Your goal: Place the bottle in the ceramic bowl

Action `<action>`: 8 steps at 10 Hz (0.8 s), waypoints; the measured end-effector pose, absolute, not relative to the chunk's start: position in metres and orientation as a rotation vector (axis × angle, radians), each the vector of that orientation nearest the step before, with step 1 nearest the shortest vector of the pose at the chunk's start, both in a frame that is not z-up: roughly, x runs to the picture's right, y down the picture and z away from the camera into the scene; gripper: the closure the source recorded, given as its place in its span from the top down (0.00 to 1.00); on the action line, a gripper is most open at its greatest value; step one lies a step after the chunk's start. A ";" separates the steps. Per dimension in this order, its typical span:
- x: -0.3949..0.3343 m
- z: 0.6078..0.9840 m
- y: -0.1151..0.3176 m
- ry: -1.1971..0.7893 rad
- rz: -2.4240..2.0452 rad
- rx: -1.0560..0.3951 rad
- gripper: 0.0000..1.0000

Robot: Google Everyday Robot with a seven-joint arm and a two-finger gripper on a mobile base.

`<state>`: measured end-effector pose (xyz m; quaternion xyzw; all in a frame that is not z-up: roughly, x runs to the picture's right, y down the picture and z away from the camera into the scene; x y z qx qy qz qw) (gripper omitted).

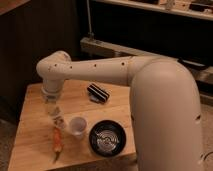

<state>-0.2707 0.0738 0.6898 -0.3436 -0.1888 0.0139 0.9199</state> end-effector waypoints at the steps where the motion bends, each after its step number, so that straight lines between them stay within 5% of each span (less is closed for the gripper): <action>1: -0.271 0.691 0.075 -0.387 0.021 -0.708 0.29; 4: -0.272 0.695 0.078 -0.391 -0.006 -0.713 0.02; 8: -0.262 0.693 0.072 -0.364 0.005 -0.668 0.00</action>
